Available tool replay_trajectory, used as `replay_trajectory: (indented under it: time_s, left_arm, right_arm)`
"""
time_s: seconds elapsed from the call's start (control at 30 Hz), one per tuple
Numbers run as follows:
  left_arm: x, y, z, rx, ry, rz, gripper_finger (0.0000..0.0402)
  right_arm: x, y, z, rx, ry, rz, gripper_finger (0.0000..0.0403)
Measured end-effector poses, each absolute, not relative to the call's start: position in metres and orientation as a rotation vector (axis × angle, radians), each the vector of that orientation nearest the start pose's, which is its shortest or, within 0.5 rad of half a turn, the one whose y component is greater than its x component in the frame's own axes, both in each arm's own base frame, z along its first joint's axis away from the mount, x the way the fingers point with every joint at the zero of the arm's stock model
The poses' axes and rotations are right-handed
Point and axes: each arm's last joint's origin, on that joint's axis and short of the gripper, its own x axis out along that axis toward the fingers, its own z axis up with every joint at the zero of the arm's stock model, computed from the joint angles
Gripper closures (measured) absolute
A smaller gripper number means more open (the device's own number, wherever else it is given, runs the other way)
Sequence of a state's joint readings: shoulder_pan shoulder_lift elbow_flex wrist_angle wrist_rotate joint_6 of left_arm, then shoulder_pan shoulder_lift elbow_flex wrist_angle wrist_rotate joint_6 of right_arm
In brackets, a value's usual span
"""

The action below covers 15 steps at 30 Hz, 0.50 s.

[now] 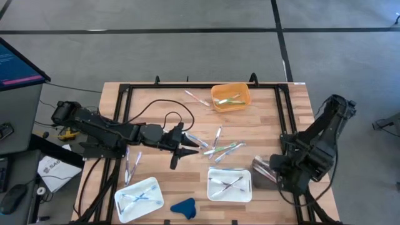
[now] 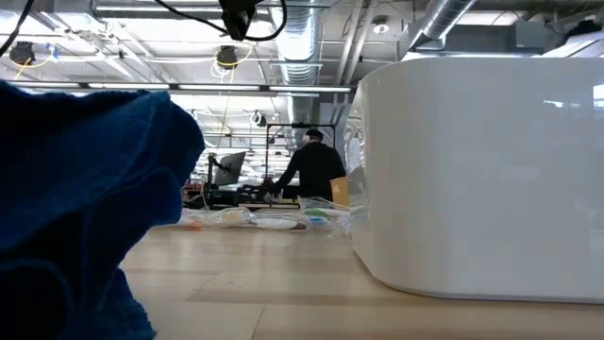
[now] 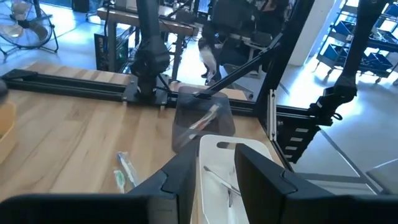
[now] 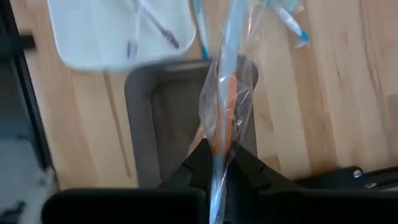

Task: Pick & Place Toothbrushes
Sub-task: Put the orange toothbrush into the black bin

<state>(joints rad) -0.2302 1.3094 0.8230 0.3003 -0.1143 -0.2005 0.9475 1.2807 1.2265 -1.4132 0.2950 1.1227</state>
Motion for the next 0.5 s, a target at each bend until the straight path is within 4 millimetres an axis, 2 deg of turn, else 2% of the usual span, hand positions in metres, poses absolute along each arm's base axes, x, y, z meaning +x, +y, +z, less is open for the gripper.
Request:
replay_trajectory:
  time_s: [0.2,0.33,0.5]
  left_arm:
    - [0.284,-0.063,0.280,-0.157,0.185,-0.099,0.0298]
    - [0.284,-0.063,0.280,-0.157,0.184,-0.099,0.0298]
    - [0.285,-0.063,0.280,-0.157,0.182,-0.099,0.0298]
  right_arm:
    - [0.111,0.166,0.289,-0.038,1.311,-0.113,0.0391]
    - [0.104,0.171,0.275,-0.067,1.331,-0.077,0.0379]
    - [0.101,0.179,0.260,-0.115,1.343,0.062,0.0386]
